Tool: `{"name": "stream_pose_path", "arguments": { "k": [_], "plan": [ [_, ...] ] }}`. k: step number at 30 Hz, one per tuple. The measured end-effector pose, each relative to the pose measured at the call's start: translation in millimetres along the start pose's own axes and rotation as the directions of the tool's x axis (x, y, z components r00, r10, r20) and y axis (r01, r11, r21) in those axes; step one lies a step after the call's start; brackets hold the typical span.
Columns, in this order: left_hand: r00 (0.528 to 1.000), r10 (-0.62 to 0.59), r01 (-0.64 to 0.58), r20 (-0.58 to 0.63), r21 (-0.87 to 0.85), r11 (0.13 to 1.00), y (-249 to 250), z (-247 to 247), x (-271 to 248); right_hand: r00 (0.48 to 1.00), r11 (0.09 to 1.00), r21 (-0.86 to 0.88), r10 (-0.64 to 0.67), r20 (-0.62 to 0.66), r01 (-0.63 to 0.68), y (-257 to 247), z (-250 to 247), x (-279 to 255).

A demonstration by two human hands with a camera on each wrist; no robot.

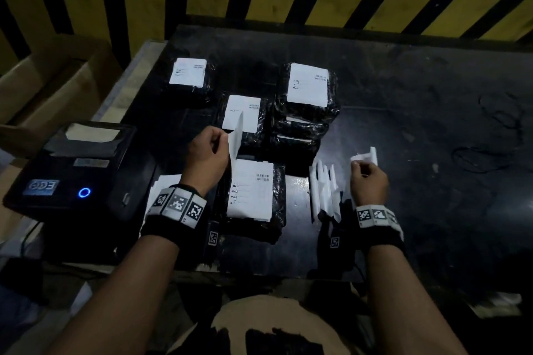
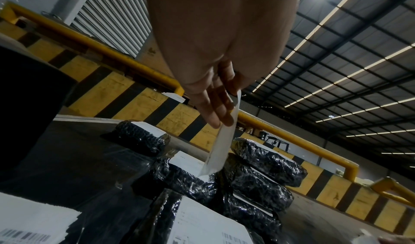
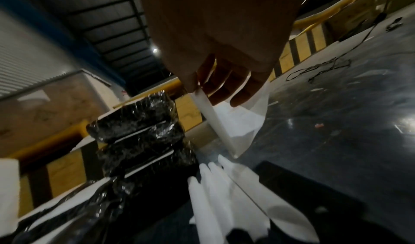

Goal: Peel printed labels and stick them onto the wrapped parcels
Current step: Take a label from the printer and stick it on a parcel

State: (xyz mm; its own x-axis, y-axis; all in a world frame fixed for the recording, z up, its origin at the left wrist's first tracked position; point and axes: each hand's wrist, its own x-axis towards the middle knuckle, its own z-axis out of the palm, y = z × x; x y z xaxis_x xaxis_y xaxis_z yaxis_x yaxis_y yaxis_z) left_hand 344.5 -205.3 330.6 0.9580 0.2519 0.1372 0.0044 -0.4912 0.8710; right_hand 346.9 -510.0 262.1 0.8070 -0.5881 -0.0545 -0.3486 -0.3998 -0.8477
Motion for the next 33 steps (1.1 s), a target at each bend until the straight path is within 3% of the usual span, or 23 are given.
{"name": "stream_pose_path", "arguments": {
  "k": [9, 12, 16, 18, 21, 24, 26, 33],
  "plan": [
    [0.999, -0.032, 0.033, 0.017, -0.035, 0.999, -8.6, 5.5, -0.1, 0.952, 0.986, -0.163, 0.009, 0.306, 0.043, 40.6, 52.8, 9.8],
    [0.999, -0.024, 0.026, 0.03, -0.063, 0.998, -12.2, 5.5, -0.6, 0.963, 0.972, -0.228, 0.011, 0.27, 0.053, 37.1, 59.1, 7.1],
    [0.997, 0.016, -0.012, 0.075, -0.055, 0.998, -12.1, 6.9, -3.0, 0.977, 0.892, -0.406, -0.148, 0.152, 0.198, 5.7, 57.2, -5.8],
    [0.996, 0.017, -0.01, 0.092, -0.073, 0.997, -12.5, 7.8, -4.1, 0.972, 0.924, -0.324, -0.153, 0.179, 0.205, -17.2, 55.9, -13.8],
    [0.994, 0.031, -0.022, 0.107, -0.087, 0.996, -12.1, 8.7, -7.1, 0.925, 0.987, -0.029, -0.14, 0.354, 0.161, -46.4, 61.6, -23.7],
    [0.989, 0.07, -0.058, 0.13, -0.094, 0.994, -11.4, 9.6, -10.8, 0.825, 0.973, 0.23, -0.128, 0.551, -0.002, -71.5, 73.7, -34.4],
    [0.984, 0.112, -0.102, 0.142, -0.076, 0.992, -13.1, 11.1, -13.3, 0.782, 0.938, 0.322, -0.106, 0.614, -0.125, -81.1, 82.9, -38.6],
    [0.95, 0.207, -0.198, 0.235, -0.062, 0.978, -13.9, 14.6, -25.7, 0.822, 0.93, 0.309, -0.014, 0.569, -0.199, -92.2, 93.1, -40.6]
  ]
}}
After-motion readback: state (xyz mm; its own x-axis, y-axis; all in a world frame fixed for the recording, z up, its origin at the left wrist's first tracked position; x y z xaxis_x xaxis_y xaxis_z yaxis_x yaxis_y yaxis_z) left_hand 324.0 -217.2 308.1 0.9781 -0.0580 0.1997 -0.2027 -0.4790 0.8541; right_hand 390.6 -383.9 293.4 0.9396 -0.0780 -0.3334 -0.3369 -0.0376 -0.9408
